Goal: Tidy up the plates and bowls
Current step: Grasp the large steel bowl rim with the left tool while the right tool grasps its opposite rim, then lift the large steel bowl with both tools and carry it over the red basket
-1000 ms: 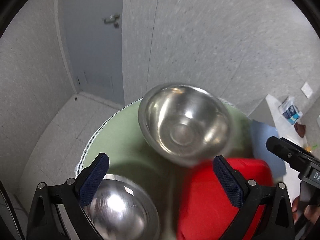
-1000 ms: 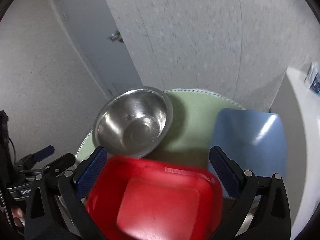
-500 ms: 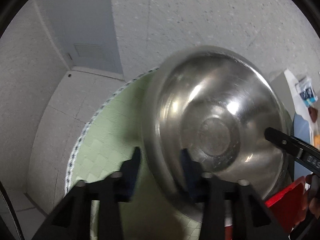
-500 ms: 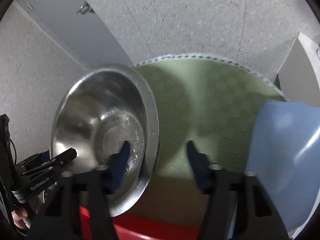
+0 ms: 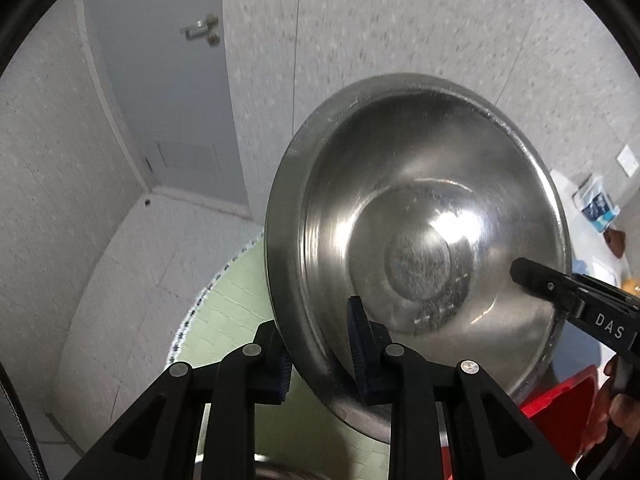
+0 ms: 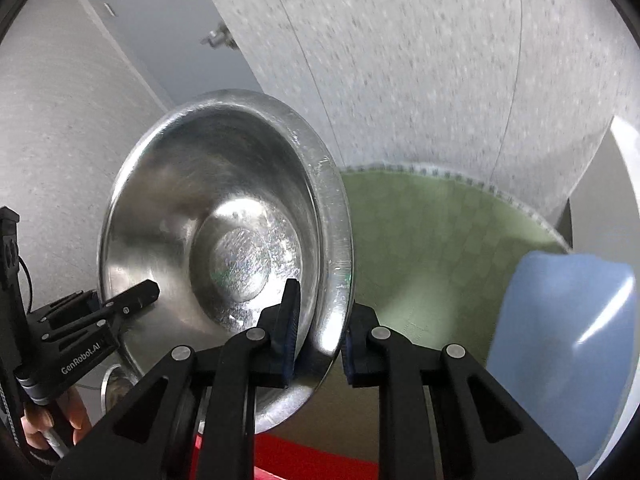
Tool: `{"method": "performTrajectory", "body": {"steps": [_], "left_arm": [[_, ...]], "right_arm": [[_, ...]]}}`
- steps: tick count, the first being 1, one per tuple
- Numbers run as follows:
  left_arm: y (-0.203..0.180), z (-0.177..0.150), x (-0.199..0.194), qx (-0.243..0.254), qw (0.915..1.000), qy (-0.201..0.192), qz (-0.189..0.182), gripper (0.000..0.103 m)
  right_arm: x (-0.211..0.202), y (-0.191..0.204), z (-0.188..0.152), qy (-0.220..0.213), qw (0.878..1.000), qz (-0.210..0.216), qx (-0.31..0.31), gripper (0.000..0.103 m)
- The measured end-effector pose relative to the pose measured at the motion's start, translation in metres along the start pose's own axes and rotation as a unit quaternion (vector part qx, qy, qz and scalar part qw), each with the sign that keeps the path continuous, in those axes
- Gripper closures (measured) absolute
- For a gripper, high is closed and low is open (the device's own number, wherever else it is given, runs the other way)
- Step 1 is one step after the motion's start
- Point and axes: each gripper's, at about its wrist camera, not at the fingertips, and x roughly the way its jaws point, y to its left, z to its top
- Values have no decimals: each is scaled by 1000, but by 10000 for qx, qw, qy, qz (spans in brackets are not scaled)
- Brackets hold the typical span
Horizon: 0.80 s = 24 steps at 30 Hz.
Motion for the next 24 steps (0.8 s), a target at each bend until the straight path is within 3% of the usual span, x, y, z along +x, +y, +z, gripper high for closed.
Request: {"method": "performTrajectory", "body": {"steps": [7,10,15,24], "left_arm": [[-21,-33,-59,41,9993,-349,81,81],[-31,-37,-44,-116,9992,-245,310,80],[-28,-29,-17,-341,9990,-189,225,80],[-31,-22,-3,-304,9992,-149,209,80]], "right_arm": [[-50,12,-13,-380,9990,142,-186,85],[-56,14,-20,-422,9988,24,-247,85],[-46,8,-22,-473,9984,65,-296,85],[-27,0,-16,-401,9986,109,-319,85]]}}
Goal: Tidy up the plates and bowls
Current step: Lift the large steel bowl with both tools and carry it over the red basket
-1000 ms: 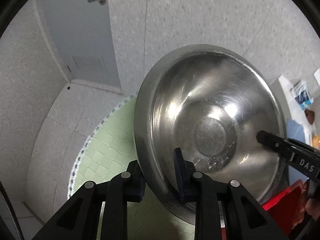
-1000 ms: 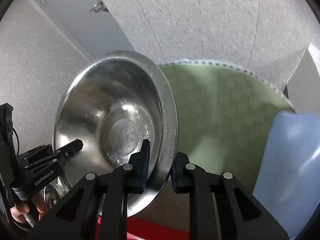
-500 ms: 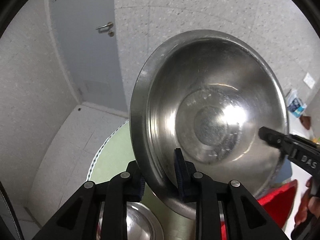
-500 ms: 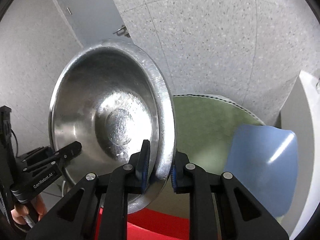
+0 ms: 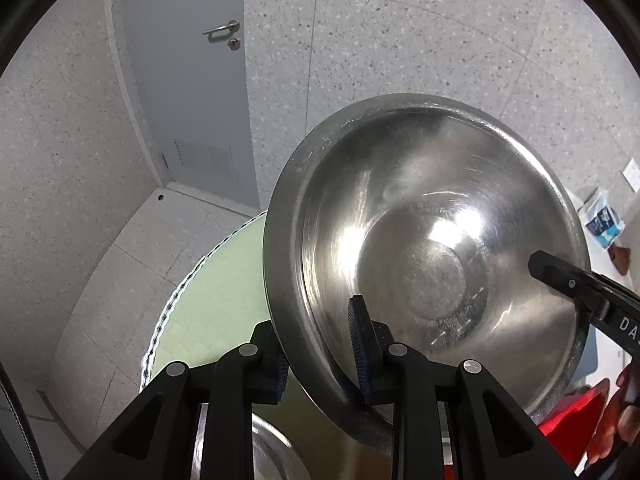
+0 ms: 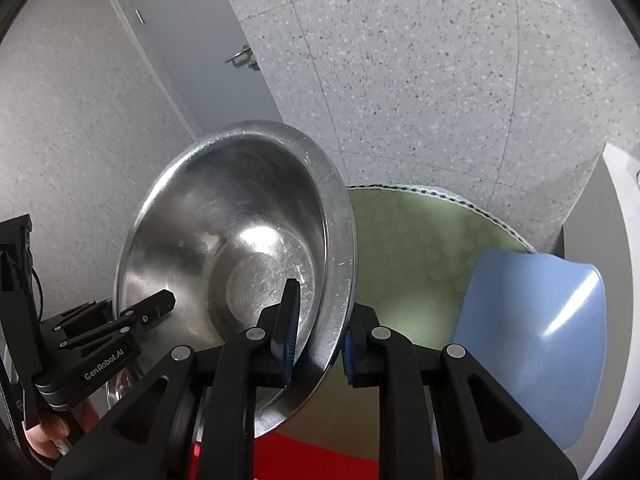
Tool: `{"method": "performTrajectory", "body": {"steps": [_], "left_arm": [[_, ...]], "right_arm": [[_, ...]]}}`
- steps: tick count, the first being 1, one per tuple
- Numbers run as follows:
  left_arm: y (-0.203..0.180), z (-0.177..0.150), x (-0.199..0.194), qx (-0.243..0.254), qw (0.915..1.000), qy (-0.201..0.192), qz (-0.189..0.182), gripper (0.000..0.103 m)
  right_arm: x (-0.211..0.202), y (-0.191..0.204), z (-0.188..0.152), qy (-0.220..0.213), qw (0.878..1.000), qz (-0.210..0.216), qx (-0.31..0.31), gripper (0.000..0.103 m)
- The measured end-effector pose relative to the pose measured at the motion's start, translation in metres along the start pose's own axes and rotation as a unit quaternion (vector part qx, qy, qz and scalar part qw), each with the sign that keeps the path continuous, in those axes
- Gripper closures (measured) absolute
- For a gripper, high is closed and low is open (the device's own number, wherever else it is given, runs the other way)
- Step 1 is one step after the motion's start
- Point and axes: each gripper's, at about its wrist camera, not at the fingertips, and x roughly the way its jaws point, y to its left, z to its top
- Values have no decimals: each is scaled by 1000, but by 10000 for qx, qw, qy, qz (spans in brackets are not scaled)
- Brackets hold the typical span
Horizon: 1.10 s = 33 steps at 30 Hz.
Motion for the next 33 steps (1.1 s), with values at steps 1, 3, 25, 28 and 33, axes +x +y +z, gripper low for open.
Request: {"method": "performTrajectory", "body": {"steps": [1,3,25,28,33], "left_arm": [[0,7,9,6,10000,-1,-40,80],[4,9,17,38,10000,44,-66,80],[22,-93,-60,693,9960,102,-556,78],[20,-120,-72,745,9963,147,-409,78],[18,-154,-80,634,9971,298,-296,78]], "right_arm": [[3,-1,1,-10,10000,18,2,85],[13,-5,6,10,10000,24,43,85],[-63,-15,-72,-33,9996,-102,269,84],[-70,-19,-99,95,9997,-81,203,83],[-73,-19,-128,270,9995,-136,43,82]]}}
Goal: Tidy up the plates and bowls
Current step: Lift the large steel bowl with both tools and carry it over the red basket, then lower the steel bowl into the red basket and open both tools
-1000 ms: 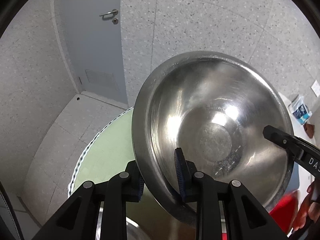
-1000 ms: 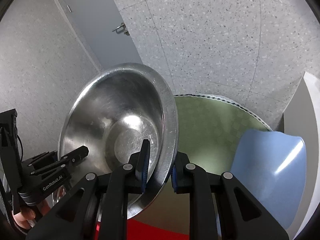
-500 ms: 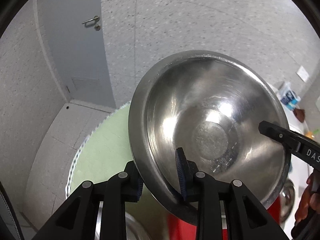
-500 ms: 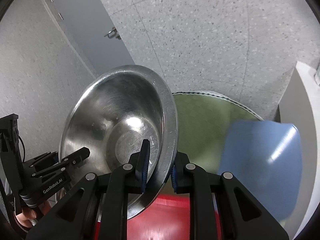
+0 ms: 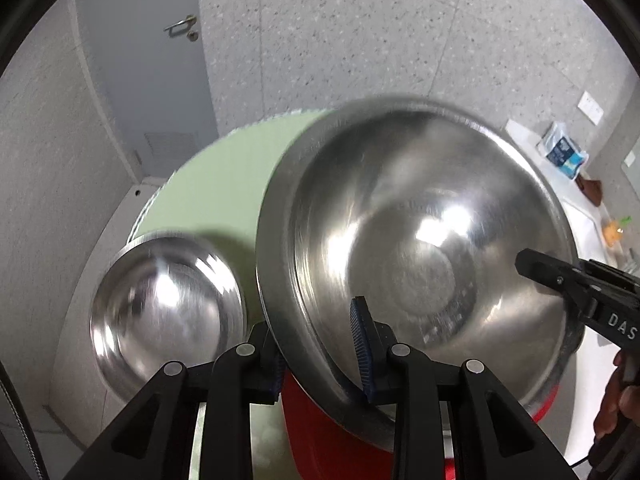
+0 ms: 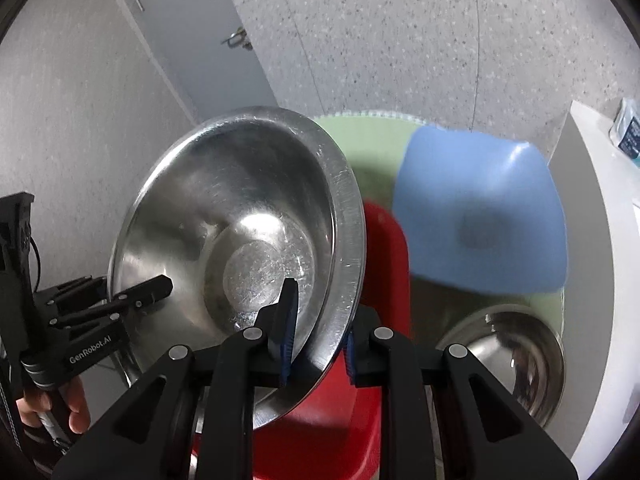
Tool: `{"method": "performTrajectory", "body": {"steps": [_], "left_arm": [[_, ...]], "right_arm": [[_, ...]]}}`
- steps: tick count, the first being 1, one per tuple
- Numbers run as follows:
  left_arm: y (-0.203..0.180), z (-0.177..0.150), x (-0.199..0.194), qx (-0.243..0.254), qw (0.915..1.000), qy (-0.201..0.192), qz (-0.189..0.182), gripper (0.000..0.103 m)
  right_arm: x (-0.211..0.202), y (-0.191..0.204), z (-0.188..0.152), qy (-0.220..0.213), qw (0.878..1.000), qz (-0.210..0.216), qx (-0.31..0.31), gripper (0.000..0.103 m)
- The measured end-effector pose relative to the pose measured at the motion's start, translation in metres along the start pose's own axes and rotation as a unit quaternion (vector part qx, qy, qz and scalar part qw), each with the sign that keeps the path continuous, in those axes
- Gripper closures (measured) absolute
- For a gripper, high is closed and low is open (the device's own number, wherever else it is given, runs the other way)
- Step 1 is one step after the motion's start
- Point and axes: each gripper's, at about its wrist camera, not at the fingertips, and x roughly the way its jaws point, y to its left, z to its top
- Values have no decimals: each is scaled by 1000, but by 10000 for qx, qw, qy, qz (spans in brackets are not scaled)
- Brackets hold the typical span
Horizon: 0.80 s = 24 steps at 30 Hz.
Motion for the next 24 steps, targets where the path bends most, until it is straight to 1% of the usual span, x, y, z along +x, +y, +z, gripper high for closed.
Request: {"method": "performTrajectory", "body": {"steps": [3,4,6,8,11,12,14,16,18,20,24], "left_arm": [[-5,-15,-8,-97,9999,19,-42,78],[-7,-19,-10,-98,10000,-2,19,78],[-12,-21,-14,-77,9999,-7,65,78],[-16,-25,-16,-135,9999,19,-2,77],[-21,-31,-17,-118,9999,64,12,77],[-19,-28,-14,-99,9999,82,14,77],[-21,-31,-16,-70,9999,76,-10,74],[-21,-31,-17,-70,9999,67,-93,68],[-20,-31,-16,-56,9998,113,-171,66],[-18,-34,-18,-65,9994,152,-292,61],[-19,-40,-26,17,9987,154,-479,48]], "right_arm": [[3,-2,-13,123,9999,-3,-79,80],[5,-2,-17,142,9998,-48,-118,79],[7,-2,-23,184,9997,-65,-173,77],[7,0,-28,208,9992,-202,-259,76],[7,0,-35,204,9989,-289,-310,75],[7,2,-38,192,9986,-348,-351,75],[6,5,-40,173,9981,-434,-396,74],[6,6,-41,181,9979,-467,-419,70],[5,9,-42,173,9979,-488,-382,67],[4,11,-44,186,9979,-517,-354,64],[-1,15,-52,192,9985,-447,-248,55]]}}
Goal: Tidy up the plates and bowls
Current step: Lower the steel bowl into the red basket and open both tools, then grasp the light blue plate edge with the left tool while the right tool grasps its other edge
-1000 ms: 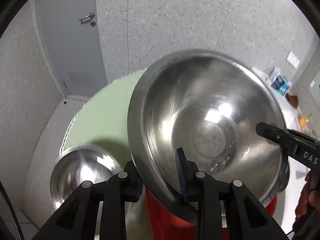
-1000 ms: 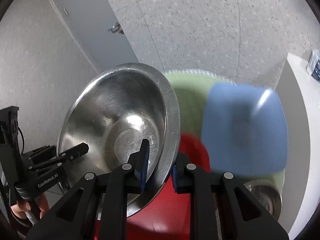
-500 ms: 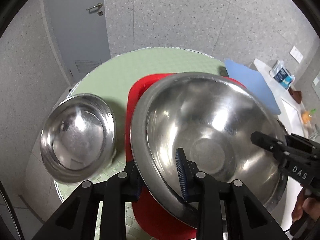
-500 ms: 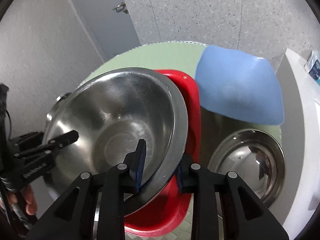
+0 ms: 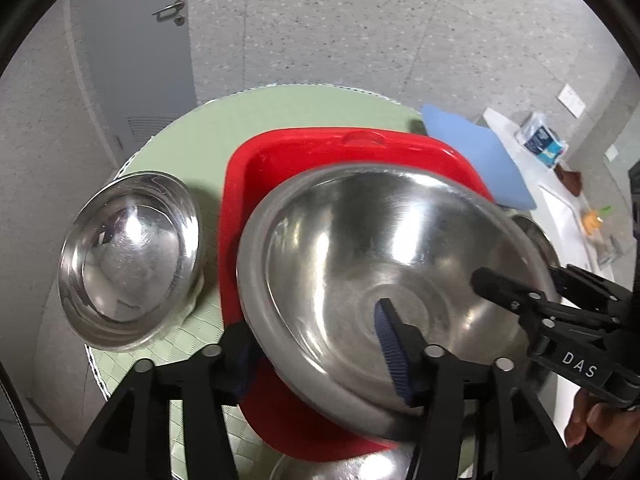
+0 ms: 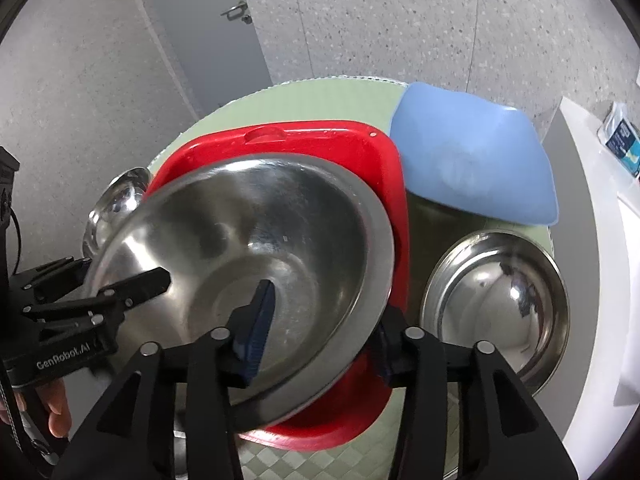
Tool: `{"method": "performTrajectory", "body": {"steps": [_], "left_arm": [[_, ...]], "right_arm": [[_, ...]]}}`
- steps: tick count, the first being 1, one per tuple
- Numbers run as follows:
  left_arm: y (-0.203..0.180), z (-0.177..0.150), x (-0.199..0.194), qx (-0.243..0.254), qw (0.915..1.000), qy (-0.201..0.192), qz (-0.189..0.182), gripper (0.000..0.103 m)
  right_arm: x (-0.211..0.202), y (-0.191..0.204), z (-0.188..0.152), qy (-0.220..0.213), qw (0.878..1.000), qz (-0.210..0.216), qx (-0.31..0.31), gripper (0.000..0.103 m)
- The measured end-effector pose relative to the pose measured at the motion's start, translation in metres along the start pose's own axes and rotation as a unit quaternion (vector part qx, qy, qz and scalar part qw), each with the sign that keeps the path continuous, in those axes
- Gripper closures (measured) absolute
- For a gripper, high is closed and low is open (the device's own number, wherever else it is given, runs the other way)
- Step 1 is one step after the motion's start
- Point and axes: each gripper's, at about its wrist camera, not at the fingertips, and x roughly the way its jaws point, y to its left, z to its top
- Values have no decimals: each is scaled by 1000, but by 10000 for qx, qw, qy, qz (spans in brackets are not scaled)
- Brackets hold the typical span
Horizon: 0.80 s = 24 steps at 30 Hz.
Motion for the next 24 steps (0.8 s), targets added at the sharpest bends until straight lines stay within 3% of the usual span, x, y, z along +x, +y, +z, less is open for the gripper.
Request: {"method": "performTrajectory", "body": {"steps": [2,7,13,17,21,24], "left_arm": [[0,-3,-6,75,9999,-32,-72,40],[0,-7,-27,15,9997,-238,-4,17],[-23,11,-61,100,9962,-823,251,5],[-53,39,-57,198,9956,-898,158,5],[-94,77,-33,338,9956,-854,205,5],[-116,108,7,519,9962,-536,445,4]], "right_arm": [[-3,2,-3,-27,10000,-5,79,53],[-17,9,-9,-110,9999,39,70,34],[-51,-7,2,-570,9980,156,228,33],[-67,-44,20,-875,9954,81,371,32],[-70,-107,41,-979,9929,-58,674,31],[-62,-158,56,-943,9911,-112,930,31]]}}
